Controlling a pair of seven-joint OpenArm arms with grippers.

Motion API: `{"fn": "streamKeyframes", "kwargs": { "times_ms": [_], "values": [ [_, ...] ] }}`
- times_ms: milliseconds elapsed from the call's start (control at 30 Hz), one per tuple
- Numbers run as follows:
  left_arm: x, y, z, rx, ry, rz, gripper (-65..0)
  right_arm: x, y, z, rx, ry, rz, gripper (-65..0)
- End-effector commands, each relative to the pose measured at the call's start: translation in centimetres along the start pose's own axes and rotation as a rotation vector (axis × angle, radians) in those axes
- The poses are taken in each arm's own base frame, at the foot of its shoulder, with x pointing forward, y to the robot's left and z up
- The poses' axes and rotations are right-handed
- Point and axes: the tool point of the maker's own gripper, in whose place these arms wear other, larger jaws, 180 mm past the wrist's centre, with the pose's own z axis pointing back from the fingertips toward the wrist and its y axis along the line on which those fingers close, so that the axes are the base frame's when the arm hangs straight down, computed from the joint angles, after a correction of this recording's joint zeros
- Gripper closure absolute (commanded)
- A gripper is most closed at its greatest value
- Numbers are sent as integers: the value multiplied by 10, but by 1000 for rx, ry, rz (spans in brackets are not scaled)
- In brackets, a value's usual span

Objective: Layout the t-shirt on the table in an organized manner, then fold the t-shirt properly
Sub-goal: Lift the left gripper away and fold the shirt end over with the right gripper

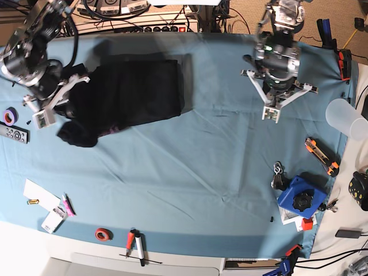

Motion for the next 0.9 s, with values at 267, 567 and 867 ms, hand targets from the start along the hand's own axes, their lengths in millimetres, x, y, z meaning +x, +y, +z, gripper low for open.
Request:
{"fn": "streamKeyframes", "kwargs": {
  "times_ms": [267,567,867],
  "values": [
    [1,18,0,-23,-40,59,0,40,62,-4,141,-126,100,0],
    [5,17,1,-28,-66,64,0,27,113,-42,222,-34,260,0],
    [5,17,1,-28,-67,64,0,-4,150,-65,331,80,272,-68]
  ]
}}
